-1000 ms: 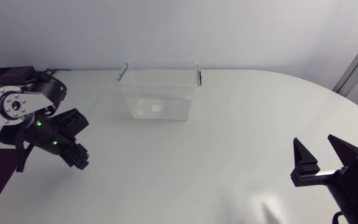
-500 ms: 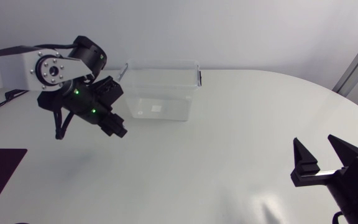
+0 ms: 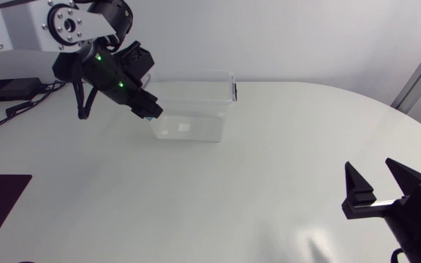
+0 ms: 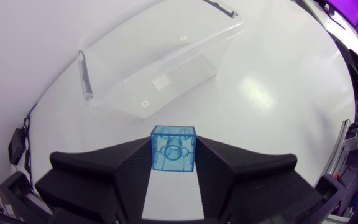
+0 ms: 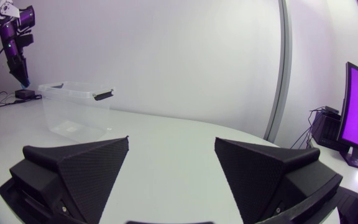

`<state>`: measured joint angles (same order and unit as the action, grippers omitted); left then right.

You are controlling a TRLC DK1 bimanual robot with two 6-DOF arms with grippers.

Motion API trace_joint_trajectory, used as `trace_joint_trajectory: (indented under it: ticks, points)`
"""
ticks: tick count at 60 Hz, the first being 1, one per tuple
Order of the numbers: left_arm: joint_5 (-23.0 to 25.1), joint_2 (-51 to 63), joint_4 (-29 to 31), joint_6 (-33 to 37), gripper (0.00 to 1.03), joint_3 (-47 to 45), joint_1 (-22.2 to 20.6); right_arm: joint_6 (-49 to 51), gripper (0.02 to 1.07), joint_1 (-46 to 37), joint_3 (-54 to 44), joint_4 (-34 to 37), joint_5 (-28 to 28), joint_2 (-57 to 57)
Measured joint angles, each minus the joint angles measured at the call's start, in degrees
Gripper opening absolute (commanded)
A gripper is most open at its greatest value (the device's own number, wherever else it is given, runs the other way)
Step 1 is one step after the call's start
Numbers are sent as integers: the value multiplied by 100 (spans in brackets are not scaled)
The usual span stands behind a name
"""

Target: Place the duplo bricks in the container

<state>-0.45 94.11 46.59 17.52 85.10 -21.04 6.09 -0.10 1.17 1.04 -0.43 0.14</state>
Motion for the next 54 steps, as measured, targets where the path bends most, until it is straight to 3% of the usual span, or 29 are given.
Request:
trace_joint_trajectory:
  ticks: [16, 32, 54]
  points:
    - [0, 317, 258, -2, 26, 831, 2, 0, 102, 0, 0, 0, 0, 0]
    - [0, 496, 256, -153, 26, 914, 2, 0, 102, 0, 0, 0, 0, 0]
    - [2, 439, -1443, -874, 29, 625, 105, 0, 102, 0, 0, 0, 0, 0]
